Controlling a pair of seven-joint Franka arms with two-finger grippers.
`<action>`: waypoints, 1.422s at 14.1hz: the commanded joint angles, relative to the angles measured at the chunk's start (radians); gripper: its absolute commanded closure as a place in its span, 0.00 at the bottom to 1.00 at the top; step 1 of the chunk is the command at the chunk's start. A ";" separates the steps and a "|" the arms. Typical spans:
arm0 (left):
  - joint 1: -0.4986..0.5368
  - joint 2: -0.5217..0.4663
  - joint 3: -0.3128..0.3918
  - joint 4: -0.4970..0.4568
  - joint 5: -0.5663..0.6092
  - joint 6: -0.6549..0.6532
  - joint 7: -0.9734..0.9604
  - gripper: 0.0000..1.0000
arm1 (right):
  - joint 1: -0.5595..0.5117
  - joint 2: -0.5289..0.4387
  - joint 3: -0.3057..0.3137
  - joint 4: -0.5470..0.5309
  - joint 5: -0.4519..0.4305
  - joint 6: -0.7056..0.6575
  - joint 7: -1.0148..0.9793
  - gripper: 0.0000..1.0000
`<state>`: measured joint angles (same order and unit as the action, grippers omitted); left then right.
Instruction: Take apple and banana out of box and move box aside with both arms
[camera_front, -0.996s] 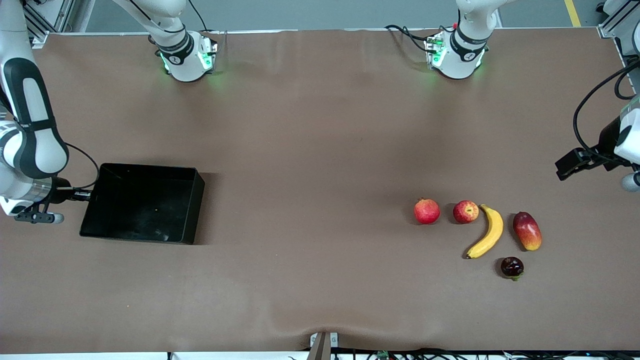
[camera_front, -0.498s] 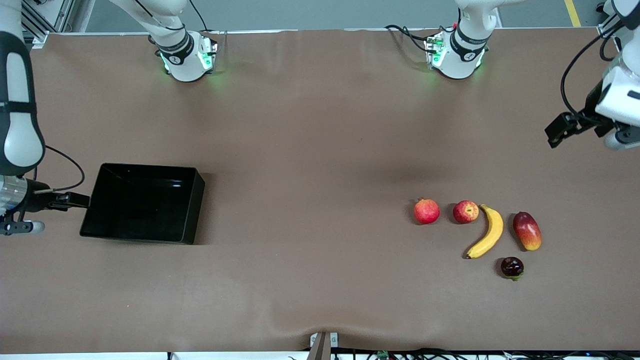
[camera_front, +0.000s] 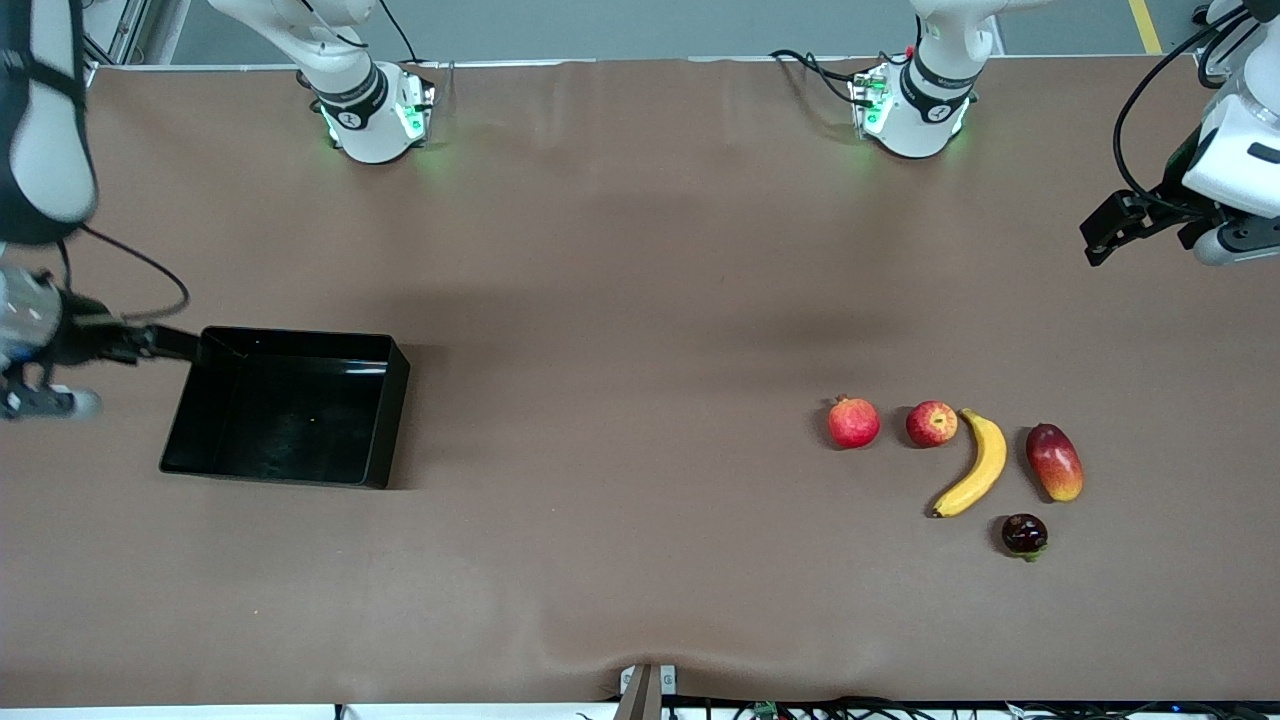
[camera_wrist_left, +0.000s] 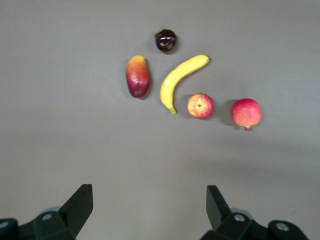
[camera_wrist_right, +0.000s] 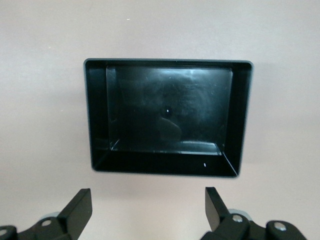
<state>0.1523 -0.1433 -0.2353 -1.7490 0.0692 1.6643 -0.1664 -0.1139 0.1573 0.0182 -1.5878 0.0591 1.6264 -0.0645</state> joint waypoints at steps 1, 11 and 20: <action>-0.007 -0.009 0.004 0.032 -0.081 -0.063 0.073 0.00 | 0.000 -0.100 0.008 -0.023 -0.012 -0.072 0.055 0.00; 0.015 0.024 0.005 0.075 -0.085 -0.114 0.088 0.00 | 0.085 -0.154 0.005 0.107 -0.064 -0.247 0.112 0.00; 0.019 0.024 0.005 0.111 -0.106 -0.110 0.096 0.00 | 0.077 -0.171 -0.023 0.118 -0.059 -0.284 0.100 0.00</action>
<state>0.1629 -0.1235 -0.2300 -1.6720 -0.0286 1.5696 -0.0804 -0.0449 -0.0028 0.0022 -1.4701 0.0126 1.3424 0.0313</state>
